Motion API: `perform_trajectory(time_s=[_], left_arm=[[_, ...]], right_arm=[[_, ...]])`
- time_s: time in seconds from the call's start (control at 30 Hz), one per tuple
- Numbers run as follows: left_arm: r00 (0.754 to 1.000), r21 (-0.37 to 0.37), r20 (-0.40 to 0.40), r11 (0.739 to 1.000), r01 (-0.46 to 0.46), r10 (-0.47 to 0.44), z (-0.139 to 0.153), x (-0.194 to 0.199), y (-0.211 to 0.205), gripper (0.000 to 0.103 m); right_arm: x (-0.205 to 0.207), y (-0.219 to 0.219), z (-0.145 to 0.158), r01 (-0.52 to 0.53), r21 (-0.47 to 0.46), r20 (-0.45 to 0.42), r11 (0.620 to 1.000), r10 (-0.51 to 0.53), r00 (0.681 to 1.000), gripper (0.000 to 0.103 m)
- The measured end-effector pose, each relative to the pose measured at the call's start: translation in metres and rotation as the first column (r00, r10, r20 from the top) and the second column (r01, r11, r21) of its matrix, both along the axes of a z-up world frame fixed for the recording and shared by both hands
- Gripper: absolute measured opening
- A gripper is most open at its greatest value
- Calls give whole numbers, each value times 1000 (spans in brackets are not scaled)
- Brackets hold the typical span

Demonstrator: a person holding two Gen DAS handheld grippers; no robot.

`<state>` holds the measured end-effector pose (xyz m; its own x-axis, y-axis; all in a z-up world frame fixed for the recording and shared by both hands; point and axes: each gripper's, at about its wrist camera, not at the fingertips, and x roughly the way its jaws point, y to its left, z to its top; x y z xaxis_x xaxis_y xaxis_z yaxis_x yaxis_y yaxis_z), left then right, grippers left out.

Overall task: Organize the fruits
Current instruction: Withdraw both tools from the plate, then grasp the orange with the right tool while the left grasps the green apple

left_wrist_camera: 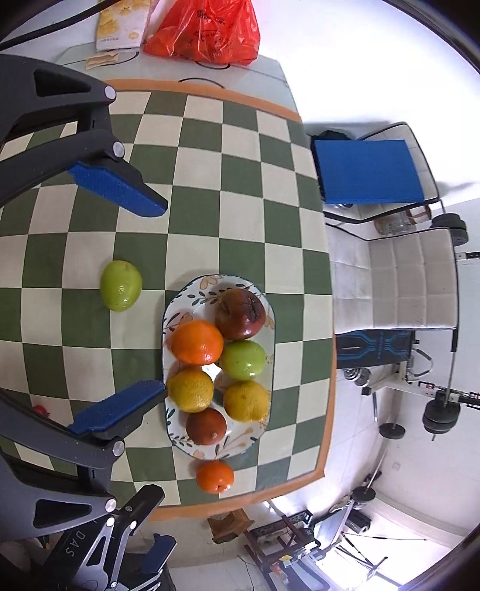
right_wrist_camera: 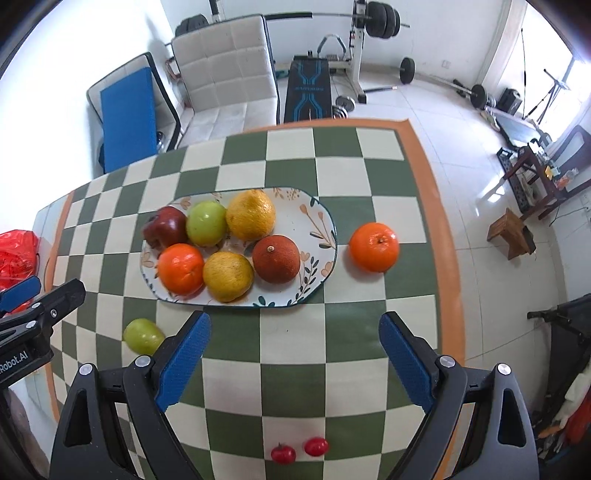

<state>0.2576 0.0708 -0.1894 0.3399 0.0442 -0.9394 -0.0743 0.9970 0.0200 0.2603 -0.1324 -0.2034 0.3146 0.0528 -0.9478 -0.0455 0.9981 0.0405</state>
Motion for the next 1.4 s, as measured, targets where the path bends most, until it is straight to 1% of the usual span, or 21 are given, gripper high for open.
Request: perform_trajectory(time_s=[0.27,0.43,0.57,0.7,0.77,0.83,0.9,0.93,1.03,1.13,1.2,1.33,1.4], left_arm=[[997,-20,72,1000,2,0,43,-30,-1,91],[996,-28,87,1000,11,-8,59,-45,-5,91],[995,-37,99,999,4,-1,66,-53,-5,91],[995,-48,100,999,-6,11,66,-55,-4,91],[995,-50,96,999,-5,9,65,-55,-4,91],[996,-59,86,998,-5,10,61,-52,-4,91],[998,-71,67,997,-14,19,52,-46,-1,97],[998,-73,56,997,-23,27,46,-43,2,103],[998,-55,-4,996,-70,70,18,-31,13,103],[991,-37,-84,993,-111,108,-16,-21,23,103],[982,-12,-125,989,-146,143,-39,-15,29,103],[958,-5,-201,978,-209,204,-77,-5,37,103],[947,3,-228,973,-230,225,-93,1,40,103]], right_arm=[[-35,3,50,-19,13,61,1000,18,998,95],[-52,3,77,-25,33,84,999,22,996,95],[-60,2,88,-23,44,94,999,18,995,95],[-62,2,92,-20,51,100,999,15,995,95],[-62,1,91,-13,74,94,997,6,996,95],[-60,-1,88,-2,97,84,995,-6,996,95],[-57,-5,82,10,116,75,993,-19,997,95],[-55,-8,77,18,124,63,992,-26,998,95],[-45,-19,58,42,173,10,984,-44,999,95],[-32,-40,32,102,205,-43,973,-95,995,95],[-21,-59,12,166,223,-76,961,-152,985,95],[12,-100,-34,301,249,-140,921,-273,952,95],[32,-113,-56,343,257,-172,903,-307,936,94]])
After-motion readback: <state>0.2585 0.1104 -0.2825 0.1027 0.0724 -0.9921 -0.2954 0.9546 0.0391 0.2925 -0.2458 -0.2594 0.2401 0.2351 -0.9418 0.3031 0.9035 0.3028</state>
